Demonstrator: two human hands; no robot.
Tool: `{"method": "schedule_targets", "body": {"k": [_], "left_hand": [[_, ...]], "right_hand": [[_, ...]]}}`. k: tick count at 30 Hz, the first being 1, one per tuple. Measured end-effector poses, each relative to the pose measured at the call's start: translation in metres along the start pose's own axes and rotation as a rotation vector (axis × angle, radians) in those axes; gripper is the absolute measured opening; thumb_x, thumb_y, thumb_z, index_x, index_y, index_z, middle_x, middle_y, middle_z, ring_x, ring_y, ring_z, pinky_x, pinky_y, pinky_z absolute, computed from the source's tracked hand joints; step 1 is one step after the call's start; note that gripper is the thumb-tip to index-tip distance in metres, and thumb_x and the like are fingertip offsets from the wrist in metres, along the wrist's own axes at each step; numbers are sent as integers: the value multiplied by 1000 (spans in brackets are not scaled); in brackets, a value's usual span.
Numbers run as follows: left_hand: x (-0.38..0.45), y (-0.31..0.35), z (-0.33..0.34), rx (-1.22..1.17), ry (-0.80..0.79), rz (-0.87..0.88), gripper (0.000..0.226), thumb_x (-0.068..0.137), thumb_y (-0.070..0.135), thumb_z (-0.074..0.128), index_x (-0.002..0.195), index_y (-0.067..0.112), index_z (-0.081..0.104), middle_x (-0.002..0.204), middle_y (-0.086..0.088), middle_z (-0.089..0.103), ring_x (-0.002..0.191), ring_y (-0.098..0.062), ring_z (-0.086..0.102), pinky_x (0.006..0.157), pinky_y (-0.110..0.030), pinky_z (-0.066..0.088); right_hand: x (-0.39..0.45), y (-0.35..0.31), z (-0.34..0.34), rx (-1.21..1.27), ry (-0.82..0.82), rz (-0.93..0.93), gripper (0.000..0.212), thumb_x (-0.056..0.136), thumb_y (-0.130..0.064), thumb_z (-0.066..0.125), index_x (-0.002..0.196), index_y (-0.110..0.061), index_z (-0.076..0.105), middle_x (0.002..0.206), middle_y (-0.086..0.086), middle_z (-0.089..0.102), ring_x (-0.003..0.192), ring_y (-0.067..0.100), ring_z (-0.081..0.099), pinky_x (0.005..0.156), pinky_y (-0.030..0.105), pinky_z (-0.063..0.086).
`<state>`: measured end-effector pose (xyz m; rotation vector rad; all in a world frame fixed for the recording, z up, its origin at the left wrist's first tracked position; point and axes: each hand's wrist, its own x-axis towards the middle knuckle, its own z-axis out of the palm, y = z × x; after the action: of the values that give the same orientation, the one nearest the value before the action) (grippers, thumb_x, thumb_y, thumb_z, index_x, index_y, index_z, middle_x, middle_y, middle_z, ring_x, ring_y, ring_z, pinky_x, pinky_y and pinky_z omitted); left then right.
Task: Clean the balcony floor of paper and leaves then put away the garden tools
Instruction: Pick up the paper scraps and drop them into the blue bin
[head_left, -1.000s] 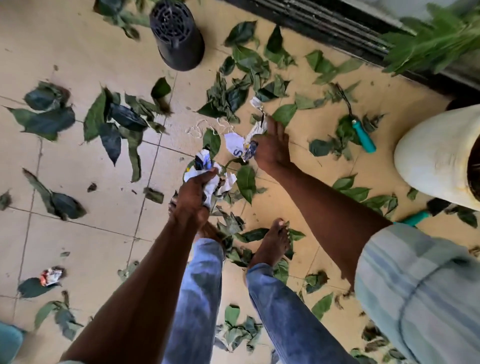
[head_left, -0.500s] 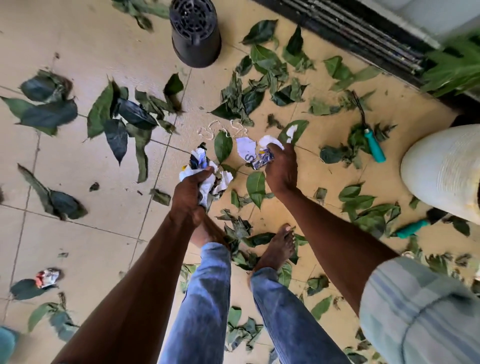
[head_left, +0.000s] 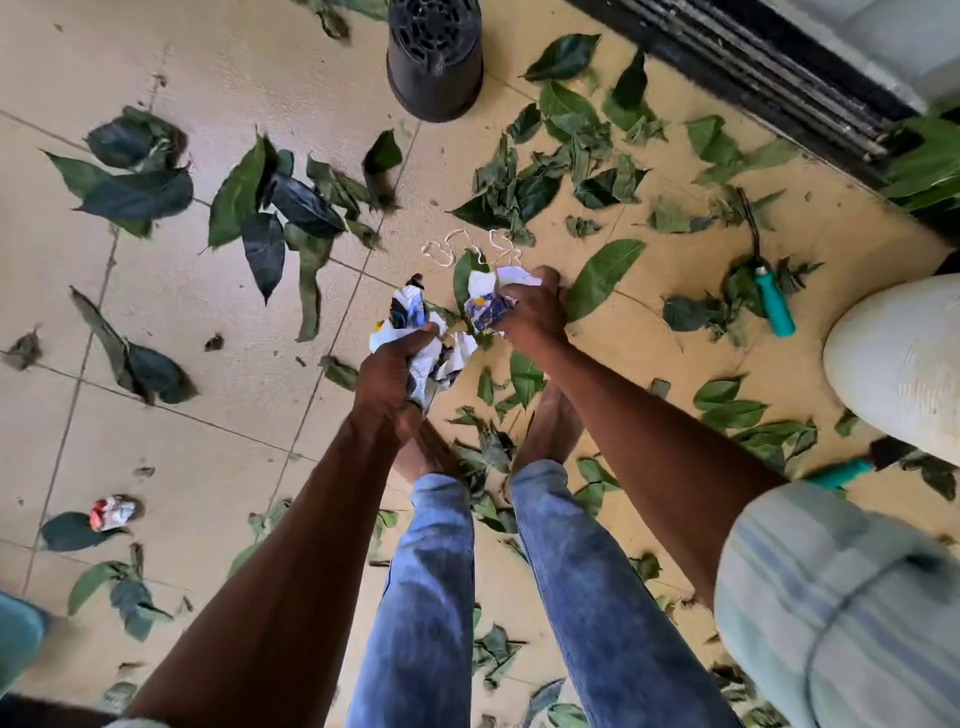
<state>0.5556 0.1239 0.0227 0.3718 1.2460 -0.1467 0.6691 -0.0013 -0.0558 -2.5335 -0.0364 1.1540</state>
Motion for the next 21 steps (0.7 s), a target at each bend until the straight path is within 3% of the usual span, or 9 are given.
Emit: {"method": "schedule_targets", "body": {"k": [2,4,9,12,17,19,21], "left_hand": [[13,-1,-6,-10,-7,21,16,94,3,54,107,1,63,115,-25,62,99,-35,65,77,-32,58],[24,-2,-9,-20,-38,45,13,94,1,52,100,1,63,103,-22,64,102,-38,62,75,-32,58],[44,-10,-16,-36,-34,51,16,94,1,53,90,9,66,87,-10,69,114,-42,54,84,-36,52],[45,-16,-14,-41,-17,47,11,88,2,60,89,9,69,92,-15,67,119,-48,52,89,-38,50],[32,-11,-11,-47,-17,43,16,84,2,63,99,7,66,114,-24,59,121,-52,50,82,-39,55],[27,-4,-9,-38,-6,68,12,90,-1,58,99,4,63,110,-24,59,118,-54,52,76,-39,57],[19,3,-5,-59,-13,85,10,93,-3,52,96,2,60,97,-21,65,101,-48,63,68,-36,59]], "right_hand": [[12,-1,6,-38,46,0,31,82,-13,67,109,-28,71,151,2,21,130,29,27,106,37,35],[17,1,12,-35,88,1,32,87,-6,59,110,-25,71,153,1,21,132,28,25,104,38,36],[10,10,24,-211,251,-169,44,84,4,52,119,-18,67,129,11,48,121,33,41,94,43,44],[5,17,19,-272,213,-265,50,81,6,57,127,-13,59,119,14,59,113,33,50,93,39,44],[-14,16,1,-212,228,-220,59,77,10,66,130,-8,47,110,19,65,98,32,62,75,37,54],[-18,14,-7,-173,211,-227,68,74,11,68,134,-7,42,109,21,65,95,32,63,74,40,57],[-17,8,-17,-201,175,-313,65,74,11,67,134,-8,50,113,17,65,103,31,60,84,40,53]]}}
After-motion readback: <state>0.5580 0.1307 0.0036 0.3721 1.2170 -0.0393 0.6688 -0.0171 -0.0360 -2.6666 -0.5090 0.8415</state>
